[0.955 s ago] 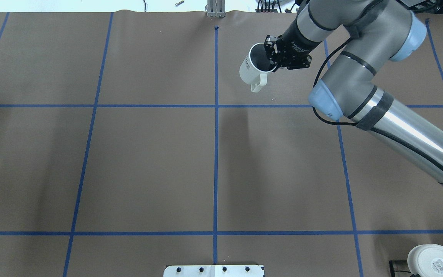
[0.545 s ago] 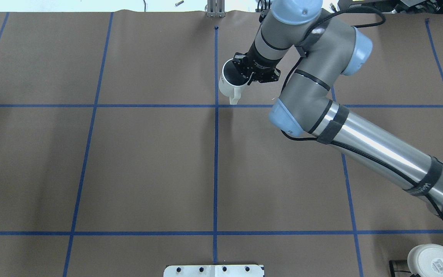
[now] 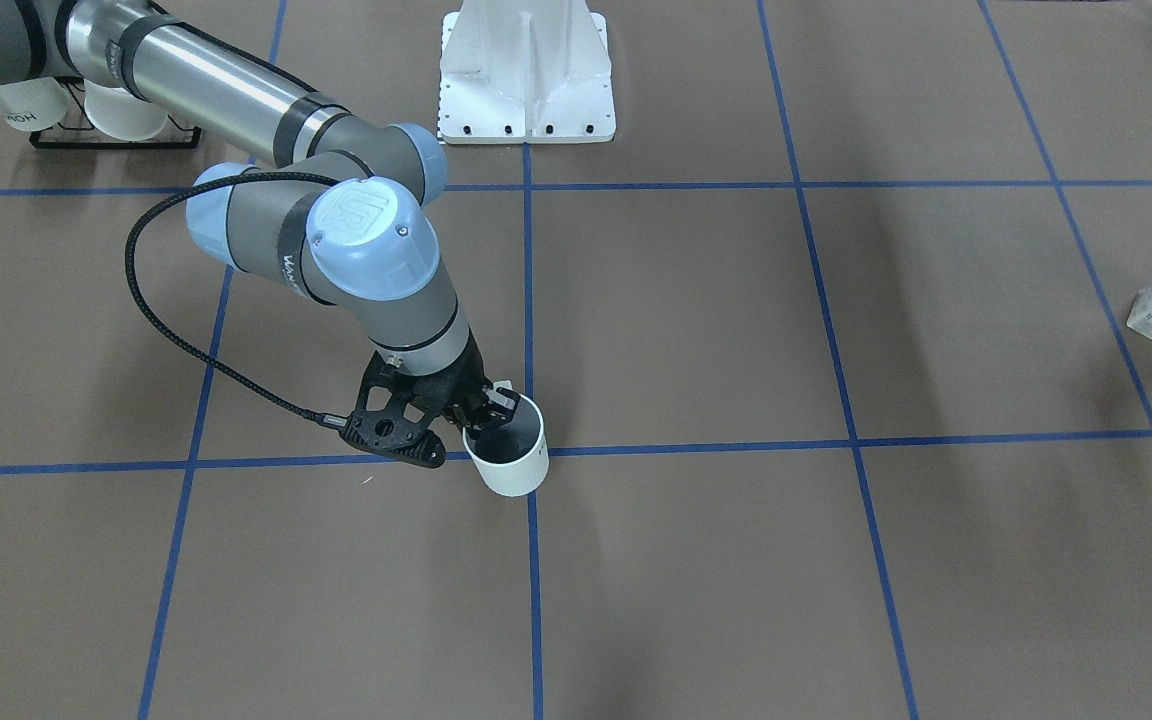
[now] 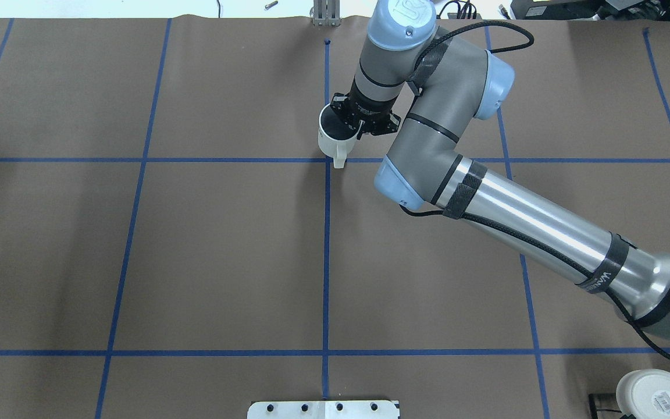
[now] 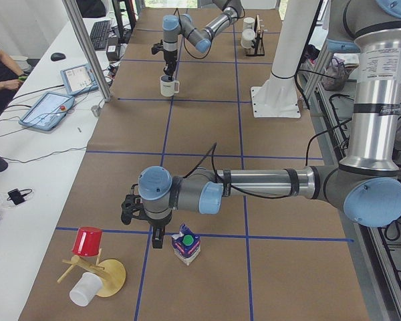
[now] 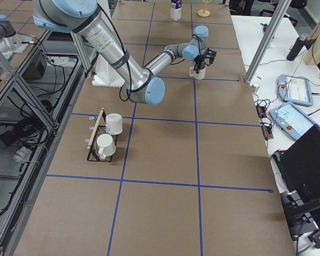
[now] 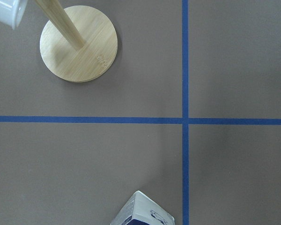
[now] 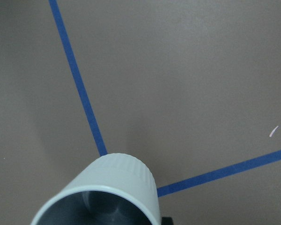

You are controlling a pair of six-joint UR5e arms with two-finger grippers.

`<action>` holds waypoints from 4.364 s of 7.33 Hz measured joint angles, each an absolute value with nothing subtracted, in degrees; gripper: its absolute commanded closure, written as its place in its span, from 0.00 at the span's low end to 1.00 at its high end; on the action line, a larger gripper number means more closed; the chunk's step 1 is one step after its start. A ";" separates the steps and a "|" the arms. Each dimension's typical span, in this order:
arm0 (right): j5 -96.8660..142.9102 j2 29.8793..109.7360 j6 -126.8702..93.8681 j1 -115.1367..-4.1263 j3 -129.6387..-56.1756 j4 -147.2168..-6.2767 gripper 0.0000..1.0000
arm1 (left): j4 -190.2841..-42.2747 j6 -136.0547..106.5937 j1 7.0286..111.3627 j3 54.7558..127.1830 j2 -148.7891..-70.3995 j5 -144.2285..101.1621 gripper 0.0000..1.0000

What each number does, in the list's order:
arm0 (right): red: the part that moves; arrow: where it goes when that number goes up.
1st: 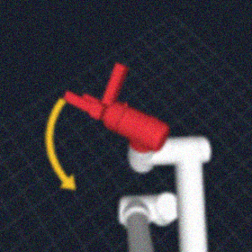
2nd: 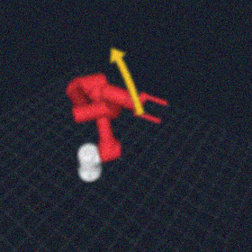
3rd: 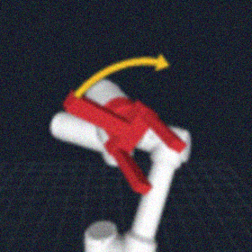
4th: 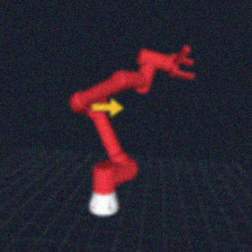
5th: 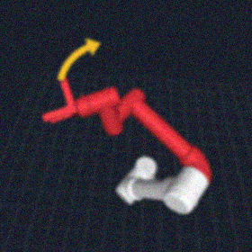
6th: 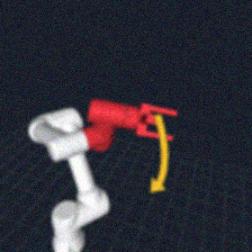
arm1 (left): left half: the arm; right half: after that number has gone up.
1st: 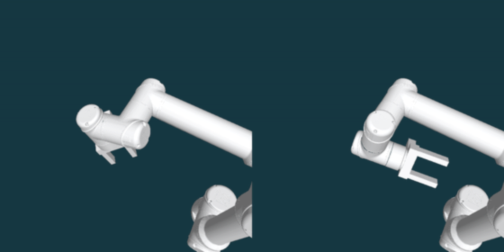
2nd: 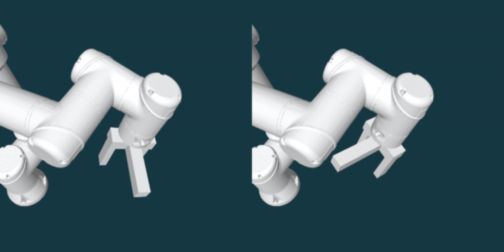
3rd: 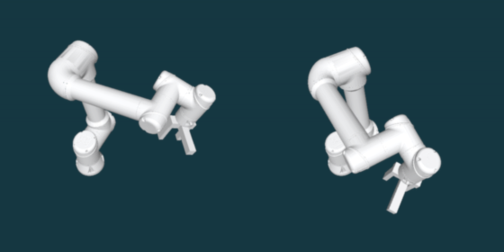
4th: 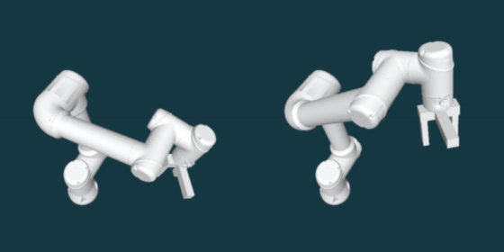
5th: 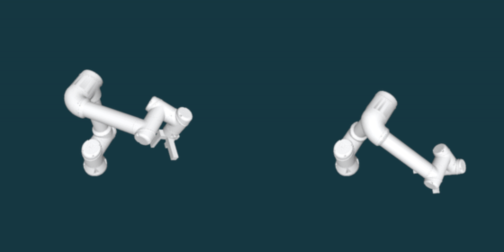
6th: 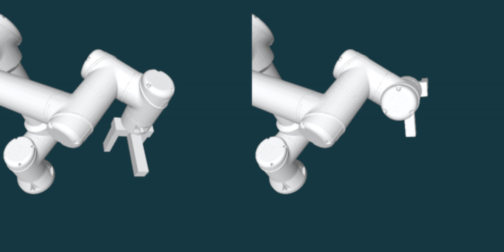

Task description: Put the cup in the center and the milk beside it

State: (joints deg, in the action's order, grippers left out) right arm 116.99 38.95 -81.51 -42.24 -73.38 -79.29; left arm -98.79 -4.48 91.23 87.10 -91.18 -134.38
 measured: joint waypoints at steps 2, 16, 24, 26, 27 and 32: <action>117.41 39.44 -81.49 -42.07 -73.11 -79.63 0.90 | -98.79 -4.48 91.23 86.96 -91.25 -134.35 0.02; 132.22 58.90 -65.00 -61.13 -96.45 -84.65 0.00 | -98.37 23.50 91.82 94.06 -86.47 -137.29 0.02; 132.97 74.50 -45.44 -67.20 -101.75 -89.35 0.00 | -98.52 38.88 91.84 93.19 -83.66 -136.67 0.02; 132.74 75.30 -44.76 -67.04 -101.75 -89.47 0.00 | -98.55 38.93 91.79 92.74 -83.66 -136.30 0.02; 132.65 75.49 -44.69 -67.01 -101.75 -89.58 0.00 | -98.65 38.93 91.79 92.51 -83.69 -135.54 0.02; 132.45 75.93 -44.65 -66.89 -101.78 -89.65 0.00 | -99.65 38.70 91.70 90.35 -83.93 -134.58 0.02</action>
State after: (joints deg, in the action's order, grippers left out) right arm 132.45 75.93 -44.65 -66.89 -101.78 -89.65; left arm -99.65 38.70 91.70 90.35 -83.93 -134.58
